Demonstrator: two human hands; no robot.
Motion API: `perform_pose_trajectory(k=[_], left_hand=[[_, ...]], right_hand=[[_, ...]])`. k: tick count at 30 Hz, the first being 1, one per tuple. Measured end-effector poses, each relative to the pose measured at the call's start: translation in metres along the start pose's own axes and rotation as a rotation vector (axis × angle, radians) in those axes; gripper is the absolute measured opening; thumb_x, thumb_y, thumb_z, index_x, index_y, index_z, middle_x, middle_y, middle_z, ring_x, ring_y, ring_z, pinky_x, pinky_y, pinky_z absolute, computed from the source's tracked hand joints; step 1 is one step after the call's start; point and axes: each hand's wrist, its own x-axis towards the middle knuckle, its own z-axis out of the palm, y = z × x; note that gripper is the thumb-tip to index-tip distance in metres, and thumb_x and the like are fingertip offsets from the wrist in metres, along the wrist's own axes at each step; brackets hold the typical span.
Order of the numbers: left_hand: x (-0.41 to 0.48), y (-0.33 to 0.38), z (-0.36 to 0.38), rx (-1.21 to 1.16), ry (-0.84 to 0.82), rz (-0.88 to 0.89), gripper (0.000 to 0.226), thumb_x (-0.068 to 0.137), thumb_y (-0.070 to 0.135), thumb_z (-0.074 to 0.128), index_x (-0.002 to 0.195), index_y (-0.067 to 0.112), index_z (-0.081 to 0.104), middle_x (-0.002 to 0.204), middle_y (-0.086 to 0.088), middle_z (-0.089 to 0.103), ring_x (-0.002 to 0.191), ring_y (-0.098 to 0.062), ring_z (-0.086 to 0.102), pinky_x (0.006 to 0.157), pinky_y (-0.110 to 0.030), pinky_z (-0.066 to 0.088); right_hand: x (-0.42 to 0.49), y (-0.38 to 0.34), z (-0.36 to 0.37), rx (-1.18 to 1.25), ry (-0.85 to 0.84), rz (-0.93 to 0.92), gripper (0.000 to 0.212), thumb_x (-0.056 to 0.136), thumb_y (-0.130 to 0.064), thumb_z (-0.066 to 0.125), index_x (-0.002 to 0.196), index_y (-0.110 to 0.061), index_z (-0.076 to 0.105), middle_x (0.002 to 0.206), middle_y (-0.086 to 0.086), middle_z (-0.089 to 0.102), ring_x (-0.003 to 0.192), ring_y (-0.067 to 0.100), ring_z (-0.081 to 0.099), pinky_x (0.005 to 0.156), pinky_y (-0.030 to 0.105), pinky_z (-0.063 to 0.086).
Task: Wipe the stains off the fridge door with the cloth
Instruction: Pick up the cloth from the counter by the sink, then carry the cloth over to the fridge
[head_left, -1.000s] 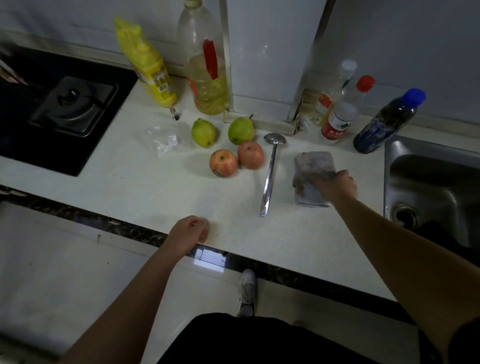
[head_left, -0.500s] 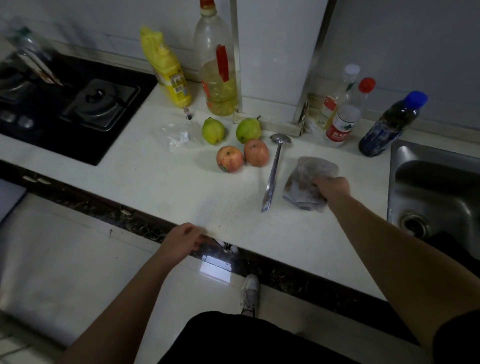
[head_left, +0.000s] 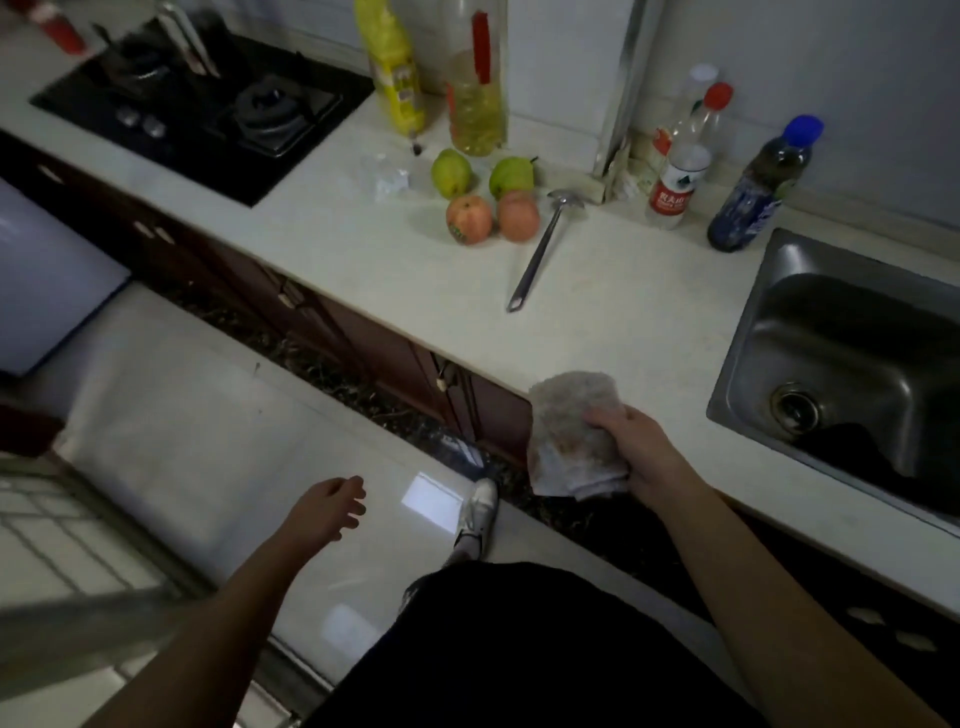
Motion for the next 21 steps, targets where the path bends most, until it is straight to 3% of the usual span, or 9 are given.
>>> perform_pose_trajectory(k=[4, 9, 14, 17, 21], left_hand=[[-0.044, -0.07, 0.018, -0.113, 0.037, -0.047, 0.032, 0.102, 0.034, 0.049, 0.095, 0.01, 0.068, 0.087, -0.007, 0.071, 0.07, -0.021, 0.063, 0.061, -0.028, 0.043], [-0.086, -0.164, 0.022, -0.301, 0.143, -0.13, 0.027, 0.102, 0.029, 0.053, 0.089, 0.011, 0.068, 0.083, -0.009, 0.072, 0.06, -0.019, 0.064, 0.053, -0.024, 0.04], [-0.12, -0.25, 0.012, -0.519, 0.26, -0.296, 0.021, 0.101, 0.016, 0.054, 0.089, 0.002, 0.065, 0.081, -0.015, 0.067, 0.059, -0.022, 0.059, 0.043, -0.019, 0.042], [-0.128, -0.289, -0.003, -0.632, 0.314, -0.398, 0.024, 0.1, 0.016, 0.054, 0.092, -0.004, 0.065, 0.078, -0.015, 0.066, 0.058, -0.023, 0.058, 0.046, -0.019, 0.039], [-0.123, -0.319, -0.037, -0.737, 0.328, -0.48, 0.024, 0.101, 0.013, 0.05, 0.093, -0.004, 0.064, 0.08, -0.017, 0.063, 0.063, -0.025, 0.055, 0.048, -0.021, 0.036]], right_hand=[[-0.028, 0.043, 0.01, -0.179, -0.074, 0.008, 0.043, 0.091, -0.026, 0.071, 0.128, -0.007, 0.062, 0.114, 0.015, 0.071, 0.096, 0.031, 0.072, 0.073, 0.035, 0.061], [-0.052, 0.05, 0.078, -0.384, -0.235, -0.063, 0.034, 0.091, -0.021, 0.07, 0.122, -0.01, 0.062, 0.105, 0.01, 0.071, 0.09, 0.024, 0.073, 0.059, 0.026, 0.057], [-0.071, 0.046, 0.187, -0.569, -0.419, -0.141, 0.027, 0.09, -0.014, 0.07, 0.116, -0.012, 0.064, 0.106, 0.008, 0.071, 0.092, 0.021, 0.071, 0.065, 0.027, 0.056], [-0.077, 0.049, 0.258, -0.667, -0.522, -0.172, 0.019, 0.088, -0.014, 0.072, 0.104, -0.023, 0.064, 0.104, 0.003, 0.071, 0.089, 0.014, 0.071, 0.063, 0.023, 0.055], [-0.079, 0.053, 0.345, -0.795, -0.629, -0.199, 0.028, 0.087, -0.015, 0.073, 0.114, -0.019, 0.065, 0.108, 0.004, 0.072, 0.097, 0.02, 0.071, 0.083, 0.035, 0.06]])
